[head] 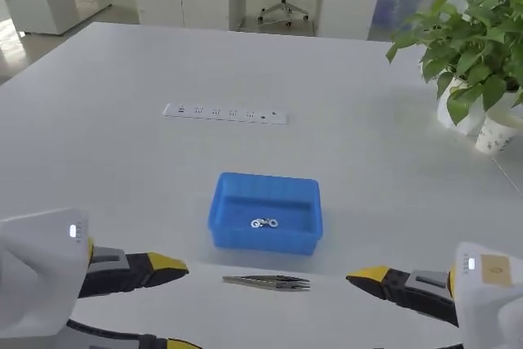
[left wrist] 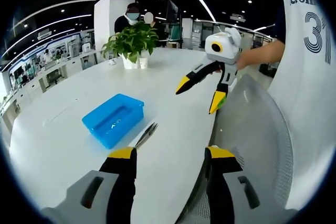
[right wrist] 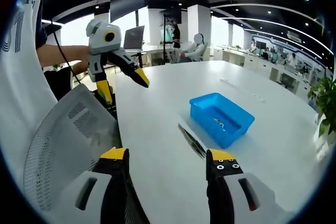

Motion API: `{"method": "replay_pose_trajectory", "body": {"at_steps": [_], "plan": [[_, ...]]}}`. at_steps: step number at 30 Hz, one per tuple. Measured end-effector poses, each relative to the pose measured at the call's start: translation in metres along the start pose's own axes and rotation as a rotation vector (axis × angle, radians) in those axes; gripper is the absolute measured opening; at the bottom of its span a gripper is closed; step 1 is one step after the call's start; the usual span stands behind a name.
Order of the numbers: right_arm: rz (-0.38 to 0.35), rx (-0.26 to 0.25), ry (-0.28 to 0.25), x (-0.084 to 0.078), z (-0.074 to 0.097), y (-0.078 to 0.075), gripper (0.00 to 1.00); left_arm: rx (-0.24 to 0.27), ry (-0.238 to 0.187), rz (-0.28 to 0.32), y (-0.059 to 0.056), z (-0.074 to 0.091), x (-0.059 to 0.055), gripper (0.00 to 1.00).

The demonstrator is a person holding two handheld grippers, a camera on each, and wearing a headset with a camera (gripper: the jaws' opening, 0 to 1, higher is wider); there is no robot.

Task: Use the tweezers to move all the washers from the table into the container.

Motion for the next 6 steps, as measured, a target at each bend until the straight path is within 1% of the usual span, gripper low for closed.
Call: {"method": "replay_pose_trajectory", "body": {"at_steps": [1, 3, 6], "plan": [[0.004, -0.001, 0.005, -0.0010, 0.0006, 0.0003, 0.60, -0.010, 0.010, 0.005, -0.0012, -0.0006, 0.0000, 0.57], [-0.005, -0.007, 0.005, -0.0030, 0.0023, -0.0001, 0.60, -0.013, 0.012, -0.010, -0.0016, -0.0001, 0.0004, 0.57], [-0.019, -0.016, 0.009, -0.0068, 0.0046, 0.0003, 0.59, -0.016, 0.013, -0.007, -0.0010, 0.0008, -0.0001, 0.57]]}}
Point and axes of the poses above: the centre of the closed fingertips' face, and the gripper's own axes: z roughly backward along the fingers, y roughly to its left, x roughly out of its top, the point moved 6 cm from there along z, roughly backward along the fingers, and after that the axes turned 4 degrees about -y, right-handed, at the moved point
